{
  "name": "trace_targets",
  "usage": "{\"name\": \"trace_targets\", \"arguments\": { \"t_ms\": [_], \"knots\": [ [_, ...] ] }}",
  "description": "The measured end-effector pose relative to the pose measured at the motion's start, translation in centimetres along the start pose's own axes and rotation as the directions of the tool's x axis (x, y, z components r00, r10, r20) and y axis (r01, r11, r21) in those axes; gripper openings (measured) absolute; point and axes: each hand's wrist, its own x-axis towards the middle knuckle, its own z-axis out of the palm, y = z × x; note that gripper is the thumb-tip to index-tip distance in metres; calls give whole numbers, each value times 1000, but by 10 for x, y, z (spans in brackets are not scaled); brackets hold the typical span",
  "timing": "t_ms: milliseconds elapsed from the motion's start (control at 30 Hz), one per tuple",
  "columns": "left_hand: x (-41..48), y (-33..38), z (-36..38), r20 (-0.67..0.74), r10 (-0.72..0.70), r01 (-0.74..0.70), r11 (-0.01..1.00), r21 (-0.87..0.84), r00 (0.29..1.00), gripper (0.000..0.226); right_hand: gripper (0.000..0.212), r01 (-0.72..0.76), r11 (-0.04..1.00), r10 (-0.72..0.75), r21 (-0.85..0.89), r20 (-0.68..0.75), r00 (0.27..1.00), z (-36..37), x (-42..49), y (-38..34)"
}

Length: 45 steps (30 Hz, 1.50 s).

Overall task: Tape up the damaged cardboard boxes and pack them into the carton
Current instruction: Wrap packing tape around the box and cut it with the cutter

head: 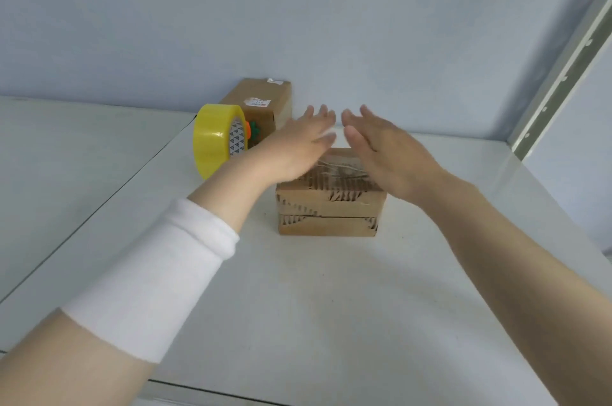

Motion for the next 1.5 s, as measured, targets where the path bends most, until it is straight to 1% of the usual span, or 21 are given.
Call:
{"name": "trace_targets", "arguments": {
  "t_ms": [67, 100, 167, 300, 433, 500, 567, 633, 667, 767, 833, 900, 967, 1033, 1100, 1167, 1200, 1267, 1333, 1400, 1500],
  "knots": [
    [6, 3, 19, 84, -34, 9, 959, 283, 996, 51, 50, 26, 995, -11, -100, 147, 989, 18, 2, -5],
    [6, 0, 27, 99, -47, 10, 938, 347, 994, 51, 51, 9, 992, 14, -123, 187, 982, 27, 0, -5],
    [7, -5, 30, 121, -44, -1, 937, 350, 992, 52, 52, -20, 992, 47, -128, 204, 978, 35, -1, -2],
    [11, -9, 8, 226, 2, -45, 981, 187, 974, 55, 56, -40, 996, 62, -85, 267, 962, 26, 3, 5],
    [1, -24, 21, 133, 81, -118, 945, 304, 988, 62, 52, -25, 1000, 22, 15, 189, 982, 34, -5, 10],
    [-1, -24, 17, 145, 127, -159, 958, 238, 981, 65, 52, -50, 997, 39, 50, 213, 976, 31, -3, 9],
    [-6, -27, 7, 169, 173, -185, 981, 60, 970, 75, 53, -86, 959, 27, 271, 213, 977, 23, -7, 13],
    [-21, -42, 6, 120, 208, -196, 975, -106, 971, 85, 61, -117, 821, 39, 558, 150, 988, 21, -25, 20],
    [-30, -49, 10, 81, 221, -210, 970, -124, 972, 83, 66, -112, 764, 36, 635, 131, 991, 24, -36, 24],
    [-41, -55, 22, -41, 191, -195, 957, -216, 981, 75, 66, -144, 700, 89, 700, 115, 989, 35, -50, 28],
    [-33, -45, 18, -123, 37, -82, 919, -387, 992, 78, 52, -212, 701, 260, 680, 33, 965, 30, -43, 24],
    [-22, -37, 9, -61, -139, 89, 855, -512, 988, 75, 41, -330, 699, 395, 635, 41, 918, 18, -34, 18],
    [-20, -34, 8, 94, -245, 258, 821, -509, 965, 62, 48, -495, 677, 483, 544, 178, 857, 12, -31, 14],
    [-20, -30, 11, 119, -282, 306, 856, -417, 952, 53, 54, -593, 639, 543, 490, 258, 799, 12, -30, 11],
    [-16, -26, 9, -50, -230, 199, 916, -347, 972, 49, 56, -549, 698, 550, 459, 148, 822, 10, -27, 12],
    [-14, -17, 1, -191, -63, -2, 947, -320, 979, 49, 56, -412, 827, 451, 383, -12, 893, 4, -24, 5],
    [-12, -12, -2, -204, 32, -88, 959, -271, 978, 49, 56, -332, 888, 368, 319, -59, 928, 2, -22, -1],
    [-8, -3, 2, -92, 158, -159, 987, -4, 983, 51, 57, -186, 975, 192, 122, -36, 981, 7, -20, -13],
    [-4, 0, 16, 94, 127, -147, 956, 252, 987, 52, 60, -116, 988, 121, -98, 54, 991, 22, -21, -18],
    [-1, -1, 20, 185, 47, -110, 932, 346, 982, 54, 61, -131, 974, 151, -185, 97, 984, 29, -21, -18],
    [0, -1, 10, 259, 25, -120, 927, 355, 965, 57, 70, -128, 978, 159, -163, 199, 967, 22, -19, -14]
  ]
}}
